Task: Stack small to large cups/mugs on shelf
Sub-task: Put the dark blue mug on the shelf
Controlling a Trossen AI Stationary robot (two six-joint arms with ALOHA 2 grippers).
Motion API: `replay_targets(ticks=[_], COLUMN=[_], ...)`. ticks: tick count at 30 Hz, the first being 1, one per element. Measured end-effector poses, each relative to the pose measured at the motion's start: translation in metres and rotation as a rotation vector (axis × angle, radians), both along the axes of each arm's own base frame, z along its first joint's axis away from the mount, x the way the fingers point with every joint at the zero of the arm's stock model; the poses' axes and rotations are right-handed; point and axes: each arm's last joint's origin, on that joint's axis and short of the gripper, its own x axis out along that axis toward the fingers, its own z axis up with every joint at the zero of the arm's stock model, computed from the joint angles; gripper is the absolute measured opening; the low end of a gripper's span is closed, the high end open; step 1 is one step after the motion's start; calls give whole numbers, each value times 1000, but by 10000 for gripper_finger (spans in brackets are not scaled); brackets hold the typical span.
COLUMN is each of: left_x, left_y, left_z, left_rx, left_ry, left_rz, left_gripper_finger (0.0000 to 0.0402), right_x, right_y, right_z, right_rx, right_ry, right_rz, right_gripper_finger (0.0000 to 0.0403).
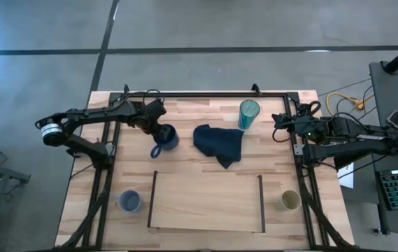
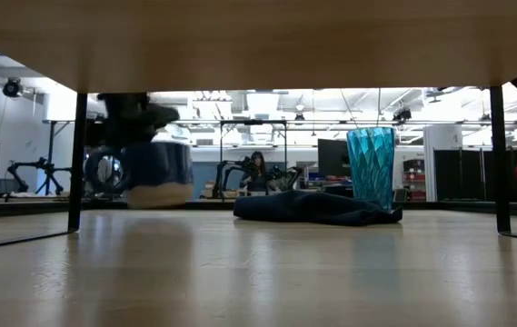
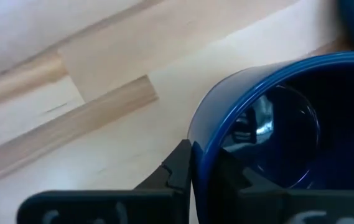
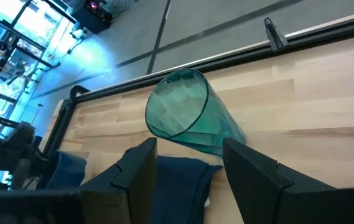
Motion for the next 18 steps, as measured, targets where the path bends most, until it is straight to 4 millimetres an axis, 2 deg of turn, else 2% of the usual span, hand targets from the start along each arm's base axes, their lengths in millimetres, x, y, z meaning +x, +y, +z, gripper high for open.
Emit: replay_targets(ticks=[3,9,13,18], left_x=[3,-1,-7,-5], left_y=[2,1,-12,-36], left_z=[24,93,129,170], left_rx=[20,74,52,26], left_ry=[-31,-77,-88,-200], left_rz=[1,14,54,72], left_gripper_finger=[13,7,6,6], right_x=[0,0,0,0], right_y=[0,0,0,0], right_z=[0,0,0,0], right_rx=[0,3,4,4], right_ry=[0,0,-2,-2], right_rz=[1,2,1,1], right_gripper_finger=[176,176,176,176])
